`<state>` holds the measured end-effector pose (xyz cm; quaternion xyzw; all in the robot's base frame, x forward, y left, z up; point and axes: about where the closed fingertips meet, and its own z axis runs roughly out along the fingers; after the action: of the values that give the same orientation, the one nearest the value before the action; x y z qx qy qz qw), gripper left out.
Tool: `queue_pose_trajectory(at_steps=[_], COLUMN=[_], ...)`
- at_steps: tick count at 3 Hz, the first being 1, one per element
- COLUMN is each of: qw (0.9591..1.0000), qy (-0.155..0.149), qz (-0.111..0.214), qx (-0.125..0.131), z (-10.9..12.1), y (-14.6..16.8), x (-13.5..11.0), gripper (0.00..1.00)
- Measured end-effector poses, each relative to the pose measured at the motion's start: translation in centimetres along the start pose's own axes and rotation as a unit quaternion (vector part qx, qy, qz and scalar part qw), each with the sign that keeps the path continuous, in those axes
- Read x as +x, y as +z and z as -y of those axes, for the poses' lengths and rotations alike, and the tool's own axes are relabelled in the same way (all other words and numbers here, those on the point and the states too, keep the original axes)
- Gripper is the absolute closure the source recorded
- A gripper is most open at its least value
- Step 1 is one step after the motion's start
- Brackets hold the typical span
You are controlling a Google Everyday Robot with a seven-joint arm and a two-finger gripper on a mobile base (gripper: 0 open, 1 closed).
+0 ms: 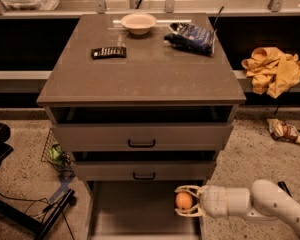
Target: Place orange into bottom drawer
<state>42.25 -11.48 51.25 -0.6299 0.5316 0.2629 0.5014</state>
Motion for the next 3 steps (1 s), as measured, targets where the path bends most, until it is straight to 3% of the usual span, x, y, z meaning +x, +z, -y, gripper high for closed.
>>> queue_pose_trajectory(at_steps=[1, 2, 3], qw=[0.9987, 0.9976, 0.9976], qy=[-0.016, -0.023, -0.023], qz=[-0.027, -0.03, -0.03], qx=[-0.041, -0.057, -0.057], z=[-0.6, -0.6, -0.6], y=[4.8, 6.7, 6.7], x=[3.9, 4.4, 4.4], gripper=[1.0, 1.0, 1.0])
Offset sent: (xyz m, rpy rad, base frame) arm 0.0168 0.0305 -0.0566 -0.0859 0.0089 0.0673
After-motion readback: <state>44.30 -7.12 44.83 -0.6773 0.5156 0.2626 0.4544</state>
